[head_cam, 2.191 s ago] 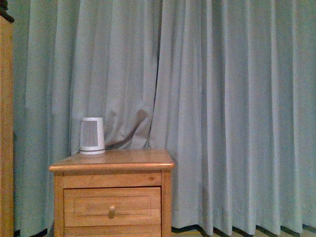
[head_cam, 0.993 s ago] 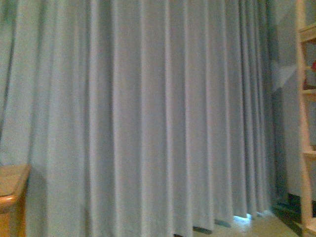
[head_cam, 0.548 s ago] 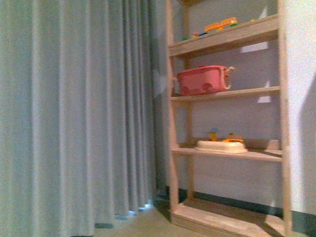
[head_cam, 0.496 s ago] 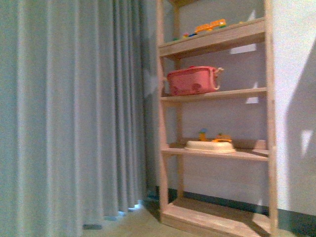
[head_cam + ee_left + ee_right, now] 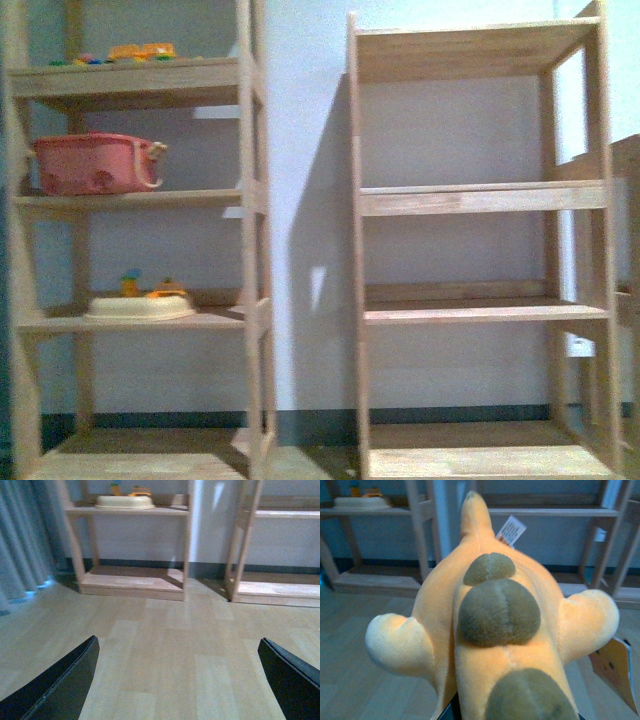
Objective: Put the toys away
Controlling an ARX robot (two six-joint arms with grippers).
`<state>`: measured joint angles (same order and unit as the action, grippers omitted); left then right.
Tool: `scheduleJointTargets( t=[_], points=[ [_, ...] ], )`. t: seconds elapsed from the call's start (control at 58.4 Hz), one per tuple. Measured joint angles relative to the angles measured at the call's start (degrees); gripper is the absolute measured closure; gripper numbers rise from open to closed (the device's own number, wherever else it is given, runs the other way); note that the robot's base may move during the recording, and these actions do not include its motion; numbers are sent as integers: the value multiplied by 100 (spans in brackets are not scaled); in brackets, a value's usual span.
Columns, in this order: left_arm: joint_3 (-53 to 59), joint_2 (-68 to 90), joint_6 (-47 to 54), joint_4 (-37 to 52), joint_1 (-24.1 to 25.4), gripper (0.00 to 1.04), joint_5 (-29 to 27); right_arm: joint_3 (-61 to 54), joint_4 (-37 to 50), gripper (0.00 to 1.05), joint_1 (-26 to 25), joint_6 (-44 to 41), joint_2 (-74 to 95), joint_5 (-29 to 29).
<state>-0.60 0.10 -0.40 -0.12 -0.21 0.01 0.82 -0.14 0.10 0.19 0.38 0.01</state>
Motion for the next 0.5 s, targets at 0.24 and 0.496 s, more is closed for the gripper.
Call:
scheduleJointTargets(
  t=[0.24,0.496],
  points=[
    [0,2,2,0,0,6,-9,0,2,96,-15,0,-4,13],
    [0,0,2,0,0,6,-2,0,2,96,-7,0,-4,-22]
  ],
)
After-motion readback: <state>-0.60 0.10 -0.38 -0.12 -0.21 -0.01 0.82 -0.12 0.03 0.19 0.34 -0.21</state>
